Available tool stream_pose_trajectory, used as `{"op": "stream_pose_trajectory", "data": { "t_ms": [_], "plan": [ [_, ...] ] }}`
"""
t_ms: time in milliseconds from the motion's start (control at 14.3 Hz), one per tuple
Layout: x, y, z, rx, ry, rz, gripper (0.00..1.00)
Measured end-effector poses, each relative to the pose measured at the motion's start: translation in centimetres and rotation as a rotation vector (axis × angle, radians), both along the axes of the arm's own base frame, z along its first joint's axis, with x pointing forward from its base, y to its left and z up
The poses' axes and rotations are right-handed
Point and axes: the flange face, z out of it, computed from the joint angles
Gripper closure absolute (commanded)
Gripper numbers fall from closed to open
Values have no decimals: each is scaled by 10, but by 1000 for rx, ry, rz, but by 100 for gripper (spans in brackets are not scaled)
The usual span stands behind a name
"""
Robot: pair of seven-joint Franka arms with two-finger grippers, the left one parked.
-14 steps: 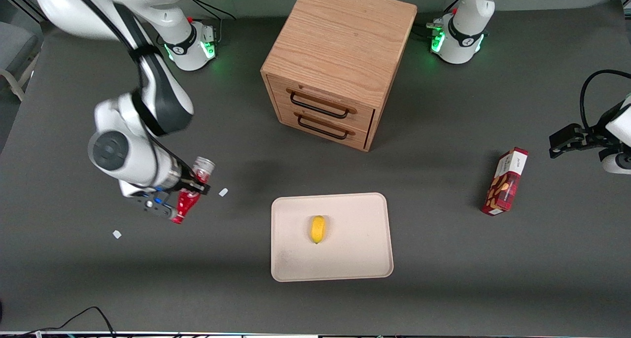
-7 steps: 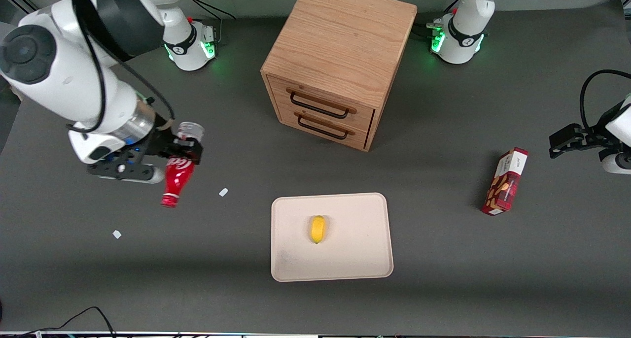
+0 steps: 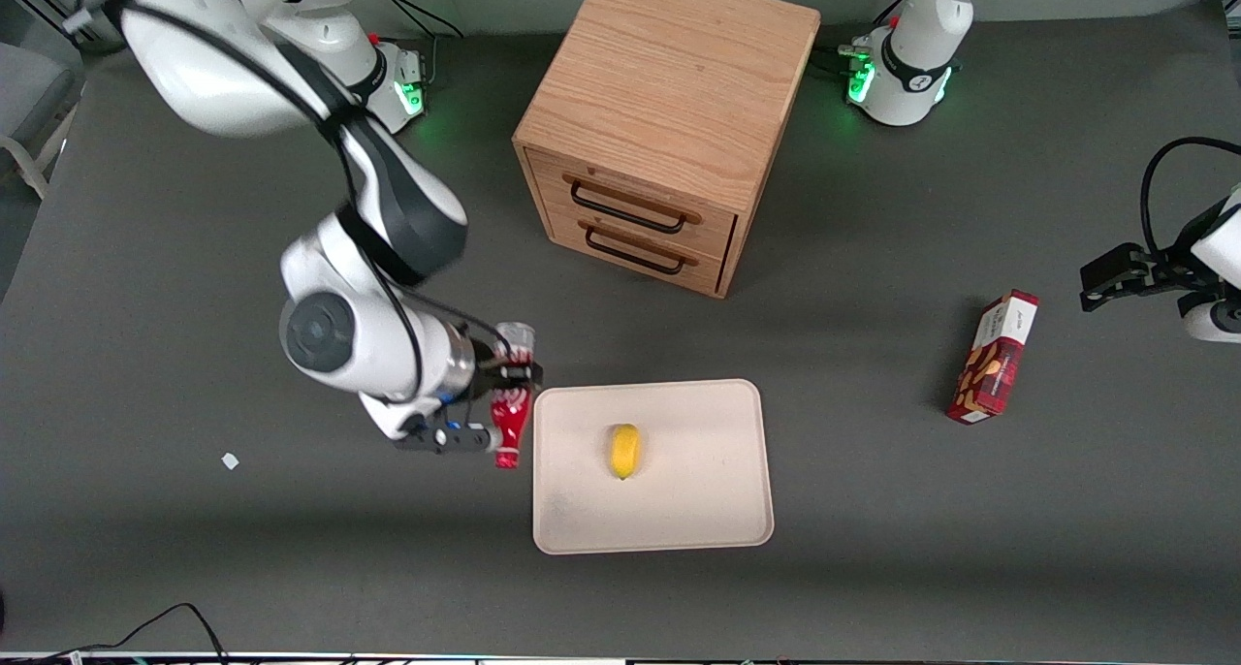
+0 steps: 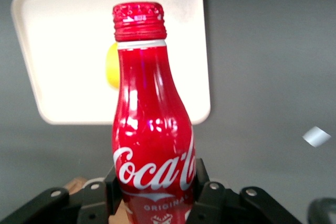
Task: Place coke bottle on tray
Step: 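Carry the upright bottle with the right gripper onto the white tray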
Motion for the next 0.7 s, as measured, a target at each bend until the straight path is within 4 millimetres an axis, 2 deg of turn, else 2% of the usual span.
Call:
{"op": "stream_pose_trajectory", "data": {
  "t_ms": [140, 279, 419, 698],
  "plan": [
    [12, 2, -56, 35, 2, -41, 100],
    [19, 4, -92, 62, -11, -79, 100],
    [25, 8, -111, 67, -24, -112, 100],
    [38, 13, -129, 82, -56, -148, 100]
  ]
}}
